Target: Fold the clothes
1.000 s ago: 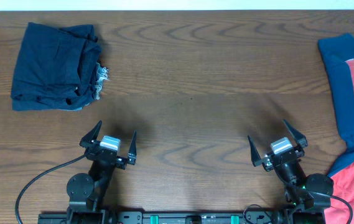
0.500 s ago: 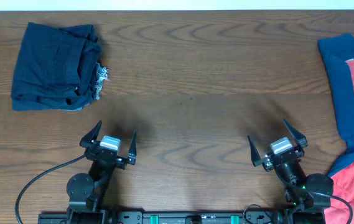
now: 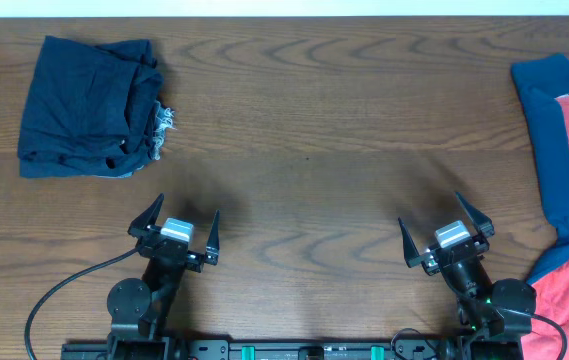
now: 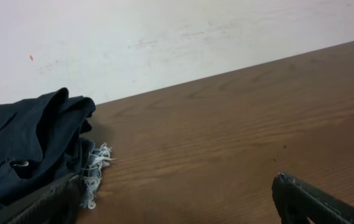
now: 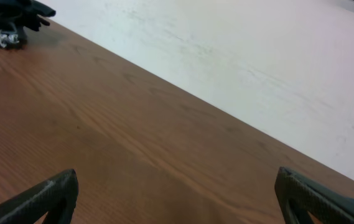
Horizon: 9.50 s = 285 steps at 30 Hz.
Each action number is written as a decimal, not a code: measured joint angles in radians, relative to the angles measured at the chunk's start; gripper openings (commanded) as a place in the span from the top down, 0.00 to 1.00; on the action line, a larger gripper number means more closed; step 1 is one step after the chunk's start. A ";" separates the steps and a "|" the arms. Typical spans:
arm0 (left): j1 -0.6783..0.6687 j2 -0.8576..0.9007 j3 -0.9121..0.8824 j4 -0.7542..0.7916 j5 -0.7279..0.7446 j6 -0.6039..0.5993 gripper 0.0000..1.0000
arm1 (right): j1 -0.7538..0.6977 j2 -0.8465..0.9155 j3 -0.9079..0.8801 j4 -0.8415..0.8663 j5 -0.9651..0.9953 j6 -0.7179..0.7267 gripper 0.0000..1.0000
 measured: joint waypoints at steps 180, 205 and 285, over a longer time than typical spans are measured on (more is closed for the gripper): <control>0.000 1.050 1.045 -0.738 0.192 -0.345 0.02 | -0.538 2.061 1.498 -0.620 -0.030 0.566 0.99; 0.000 1.046 1.046 -0.746 0.195 -0.345 0.02 | -0.367 1.760 1.325 -0.582 0.116 0.584 0.48; 0.000 1.046 1.045 -0.713 0.188 -0.345 0.02 | -0.481 2.230 1.414 0.004 0.360 1.022 0.99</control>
